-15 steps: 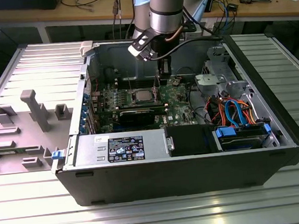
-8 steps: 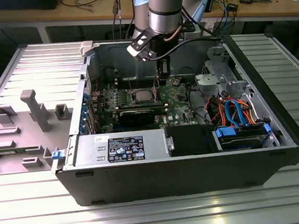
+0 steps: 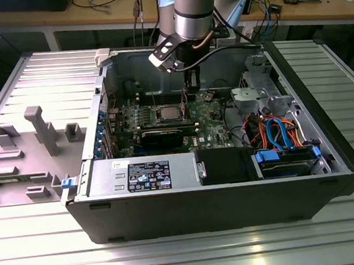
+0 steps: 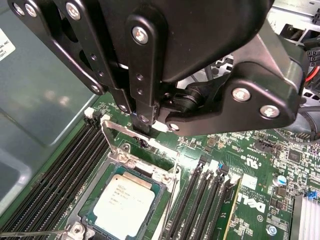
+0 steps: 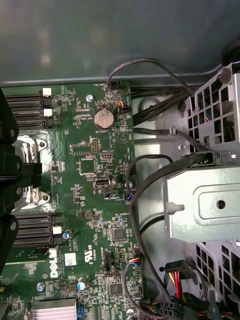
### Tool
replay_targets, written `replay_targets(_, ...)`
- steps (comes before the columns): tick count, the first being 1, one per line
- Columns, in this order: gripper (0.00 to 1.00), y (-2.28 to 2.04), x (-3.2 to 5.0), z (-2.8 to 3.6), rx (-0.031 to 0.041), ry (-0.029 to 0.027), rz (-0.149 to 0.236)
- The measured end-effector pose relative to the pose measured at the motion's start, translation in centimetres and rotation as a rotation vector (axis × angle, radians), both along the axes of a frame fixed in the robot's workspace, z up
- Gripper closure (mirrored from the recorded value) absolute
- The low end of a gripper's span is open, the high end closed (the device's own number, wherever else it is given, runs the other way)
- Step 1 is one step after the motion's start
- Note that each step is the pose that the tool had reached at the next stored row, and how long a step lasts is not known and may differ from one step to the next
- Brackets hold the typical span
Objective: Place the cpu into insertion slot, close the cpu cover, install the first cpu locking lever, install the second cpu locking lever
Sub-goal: 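Close the cpu cover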
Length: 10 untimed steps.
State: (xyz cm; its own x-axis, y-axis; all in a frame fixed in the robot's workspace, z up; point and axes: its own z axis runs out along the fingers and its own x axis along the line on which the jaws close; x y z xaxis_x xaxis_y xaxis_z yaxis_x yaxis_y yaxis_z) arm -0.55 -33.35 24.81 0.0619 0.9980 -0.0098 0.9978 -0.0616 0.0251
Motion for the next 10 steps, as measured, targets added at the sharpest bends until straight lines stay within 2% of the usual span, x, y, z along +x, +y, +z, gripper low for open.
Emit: replay_targets(10,0.89,0.00,-0.58,0.00,0.0000,0.0000,0.000)
